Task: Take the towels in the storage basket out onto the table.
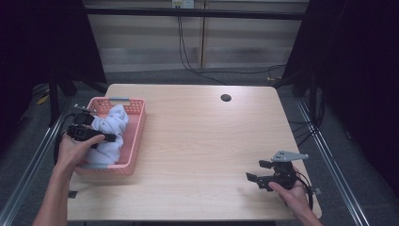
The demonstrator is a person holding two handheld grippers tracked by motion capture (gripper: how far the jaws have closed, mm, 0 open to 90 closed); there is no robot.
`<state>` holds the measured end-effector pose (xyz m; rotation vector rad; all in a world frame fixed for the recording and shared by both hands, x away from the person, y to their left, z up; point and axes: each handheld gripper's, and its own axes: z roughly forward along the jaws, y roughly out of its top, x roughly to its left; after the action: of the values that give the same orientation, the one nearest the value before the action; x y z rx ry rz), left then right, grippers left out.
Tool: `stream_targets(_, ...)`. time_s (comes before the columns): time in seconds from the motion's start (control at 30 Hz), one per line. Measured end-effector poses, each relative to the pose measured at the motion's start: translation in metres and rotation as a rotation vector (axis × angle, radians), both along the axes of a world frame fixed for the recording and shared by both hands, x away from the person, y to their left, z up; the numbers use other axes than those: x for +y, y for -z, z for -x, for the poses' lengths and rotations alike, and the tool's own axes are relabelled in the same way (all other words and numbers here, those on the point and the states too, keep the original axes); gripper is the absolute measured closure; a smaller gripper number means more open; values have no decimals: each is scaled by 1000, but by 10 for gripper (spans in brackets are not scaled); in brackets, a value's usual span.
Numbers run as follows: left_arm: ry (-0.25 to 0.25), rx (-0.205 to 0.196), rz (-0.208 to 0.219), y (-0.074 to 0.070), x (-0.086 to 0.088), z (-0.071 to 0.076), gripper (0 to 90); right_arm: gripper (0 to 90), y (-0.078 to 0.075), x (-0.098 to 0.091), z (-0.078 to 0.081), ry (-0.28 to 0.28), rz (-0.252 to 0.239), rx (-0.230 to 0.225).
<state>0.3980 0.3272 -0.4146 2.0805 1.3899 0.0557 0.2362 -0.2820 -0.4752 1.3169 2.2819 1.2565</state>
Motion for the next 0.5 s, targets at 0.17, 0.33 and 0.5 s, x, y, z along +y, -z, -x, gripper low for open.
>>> stream_targets(0.17,-18,-49,60,-13,7,4,420,194,-2,-4,0,15,-16,-9)
stream_targets(0.33,-21,-110,74,-30,11,8,419,194,-2,-4,0,15,-16,-10)
stream_targets(0.5,-42,-141,108,-35,12,8,418,194,-2,-5,0,9,-20,-7)
